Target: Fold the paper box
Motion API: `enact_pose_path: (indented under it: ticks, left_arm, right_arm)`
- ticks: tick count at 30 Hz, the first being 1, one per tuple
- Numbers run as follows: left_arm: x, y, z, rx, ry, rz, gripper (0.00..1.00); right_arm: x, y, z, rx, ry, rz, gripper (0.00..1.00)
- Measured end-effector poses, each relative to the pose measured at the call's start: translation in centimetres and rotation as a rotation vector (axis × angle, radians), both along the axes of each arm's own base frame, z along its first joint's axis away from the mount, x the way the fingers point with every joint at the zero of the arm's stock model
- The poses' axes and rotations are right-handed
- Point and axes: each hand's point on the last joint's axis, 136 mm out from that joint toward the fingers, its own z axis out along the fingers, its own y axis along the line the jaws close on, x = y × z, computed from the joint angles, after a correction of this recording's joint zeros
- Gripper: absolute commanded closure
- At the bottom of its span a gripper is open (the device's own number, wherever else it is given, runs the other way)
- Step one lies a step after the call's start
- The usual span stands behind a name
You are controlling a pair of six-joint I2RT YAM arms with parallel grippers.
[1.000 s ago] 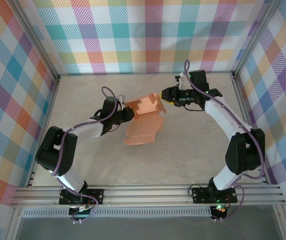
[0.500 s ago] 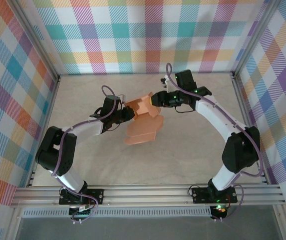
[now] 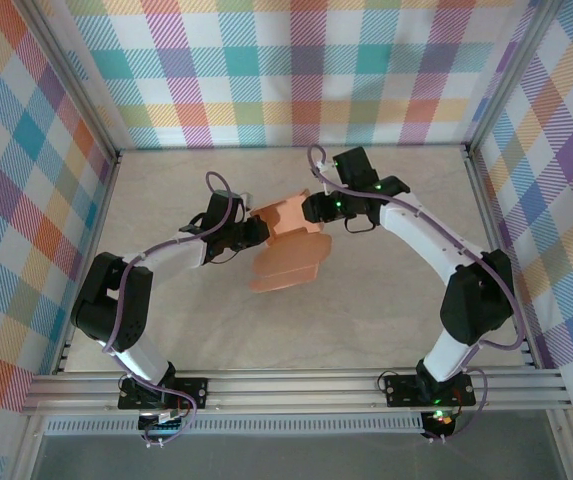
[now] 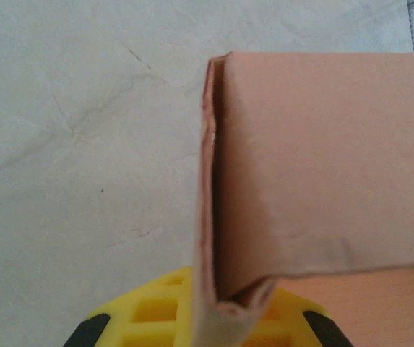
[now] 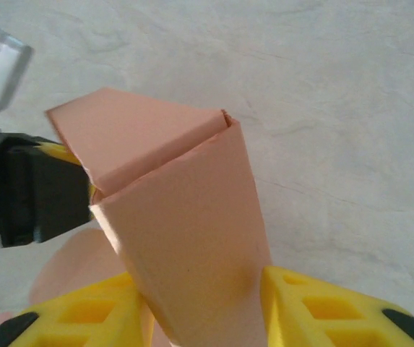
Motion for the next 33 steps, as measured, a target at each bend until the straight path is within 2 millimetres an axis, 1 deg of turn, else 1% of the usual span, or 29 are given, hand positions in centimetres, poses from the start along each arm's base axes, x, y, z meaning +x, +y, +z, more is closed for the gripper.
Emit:
enact_pose_path:
  ticks: [5, 10, 18, 27, 33]
  left_arm:
    - [-0.1, -0.2, -0.5, -0.002, 0.020, -0.010, 1.00]
    - [-0.1, -0.3, -0.8, -0.003, 0.033, -0.016, 1.00]
    - [-0.4, 0.0, -1.7, 0.011, 0.066, -0.012, 1.00]
    - [-0.5, 0.2, -2.1, 0.022, 0.081, -0.001, 1.00]
    - [-0.4, 0.3, -2.7, 0.030, 0.096, 0.006, 1.00]
  right_arm:
    - [0.1, -0.2, -1.0, -0.106, -0.054, -0.007, 0.62]
    - [0.3, -0.3, -1.7, -0.176, -0.083, -0.013, 0.66]
    - [1.0, -0.2, -3.4, -0.308, -0.122, -0.045, 0.75]
    - [2.1, 0.2, -4.2, -0.490, -0.151, -0.175, 0.77]
    - [2.1, 0.7, -4.5, -0.590, -0.168, -0.245, 0.77]
